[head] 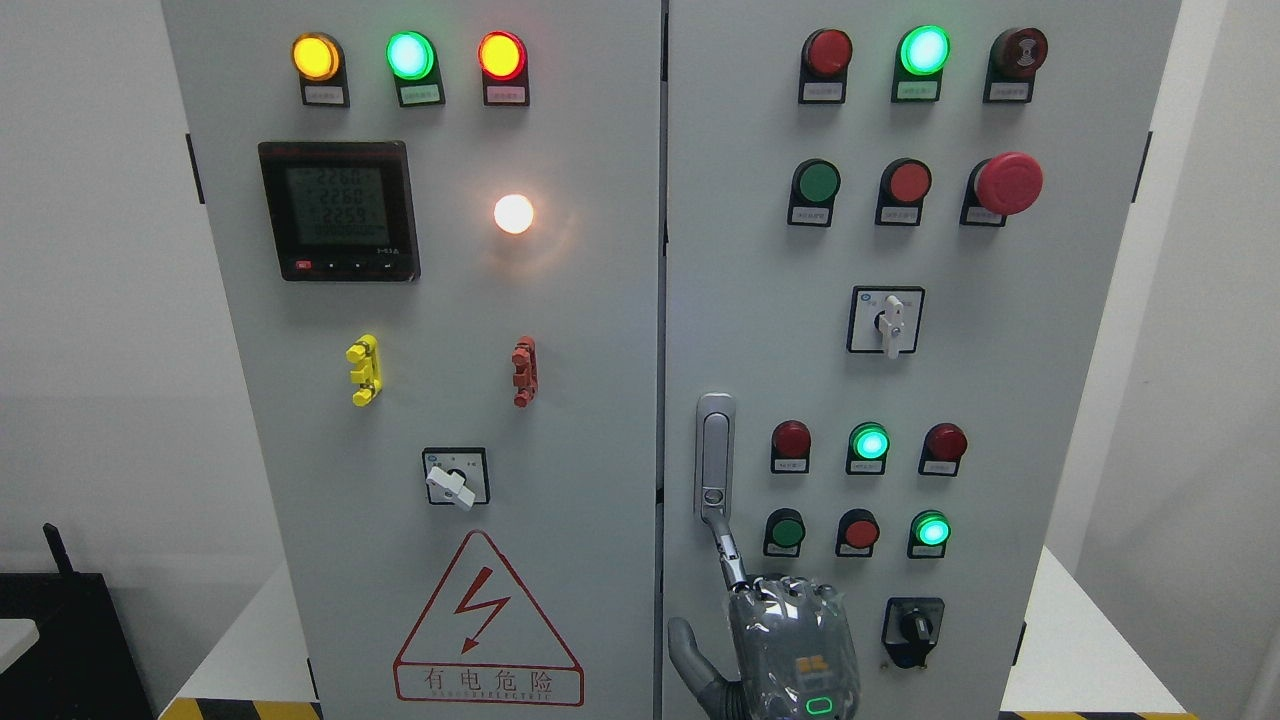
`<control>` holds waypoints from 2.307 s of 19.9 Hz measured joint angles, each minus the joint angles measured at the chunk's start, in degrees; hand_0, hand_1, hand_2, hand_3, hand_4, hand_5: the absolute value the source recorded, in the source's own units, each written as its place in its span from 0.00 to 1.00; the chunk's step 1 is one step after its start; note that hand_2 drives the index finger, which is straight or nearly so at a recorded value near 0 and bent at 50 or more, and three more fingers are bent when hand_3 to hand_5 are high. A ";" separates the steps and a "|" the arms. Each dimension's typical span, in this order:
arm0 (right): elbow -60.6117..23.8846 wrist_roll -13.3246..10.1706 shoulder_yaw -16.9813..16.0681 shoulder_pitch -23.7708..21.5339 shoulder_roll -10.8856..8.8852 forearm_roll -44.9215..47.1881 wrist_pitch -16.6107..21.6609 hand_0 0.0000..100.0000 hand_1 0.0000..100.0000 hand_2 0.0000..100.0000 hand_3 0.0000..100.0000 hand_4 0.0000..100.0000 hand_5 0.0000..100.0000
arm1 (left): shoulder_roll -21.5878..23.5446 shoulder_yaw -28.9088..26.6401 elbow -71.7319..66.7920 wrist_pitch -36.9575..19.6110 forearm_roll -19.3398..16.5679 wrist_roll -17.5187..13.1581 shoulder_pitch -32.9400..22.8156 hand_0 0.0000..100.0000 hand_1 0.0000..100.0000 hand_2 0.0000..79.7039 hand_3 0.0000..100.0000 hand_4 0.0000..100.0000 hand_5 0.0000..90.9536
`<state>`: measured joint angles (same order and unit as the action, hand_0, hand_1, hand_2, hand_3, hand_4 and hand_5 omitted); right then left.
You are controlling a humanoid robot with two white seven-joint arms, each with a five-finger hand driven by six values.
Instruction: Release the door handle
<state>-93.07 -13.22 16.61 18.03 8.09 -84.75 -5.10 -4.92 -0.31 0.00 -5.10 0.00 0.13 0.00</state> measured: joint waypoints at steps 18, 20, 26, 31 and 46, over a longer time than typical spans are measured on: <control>0.24 1.43 -0.05 -0.68 0.12 0.12 0.09 0.38 0.37 0.04 1.00 1.00 0.98 | 0.00 0.22 0.00 -0.01 0.00 0.09 0.00 0.12 0.39 0.00 0.00 0.00 0.00; 0.24 1.55 -0.07 -0.62 0.12 0.16 0.14 0.38 0.37 0.04 1.00 1.00 0.98 | 0.00 0.23 0.00 -0.01 0.00 0.09 0.00 0.12 0.39 0.00 0.00 0.00 0.00; 0.12 -1.39 -0.11 -0.47 0.08 0.38 0.48 0.38 0.36 0.08 1.00 1.00 0.98 | 0.00 0.27 0.00 -0.01 0.00 0.09 0.00 0.12 0.39 0.00 0.00 0.00 0.00; -0.20 -2.42 -0.13 -0.60 0.10 0.47 0.96 0.39 0.37 0.18 1.00 1.00 0.98 | 0.00 0.29 0.00 -0.01 0.00 0.09 0.00 0.12 0.39 0.00 0.00 0.00 0.00; -1.24 -3.27 -0.69 -0.51 0.19 3.59 1.74 0.46 0.26 0.76 1.00 1.00 0.96 | 0.00 0.20 0.00 -0.02 0.00 0.30 0.00 0.12 0.39 0.00 0.00 0.00 0.00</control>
<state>-94.31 -16.49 15.92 17.52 8.28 -81.16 -3.36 -4.92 -0.11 0.00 -5.12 0.00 0.43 0.00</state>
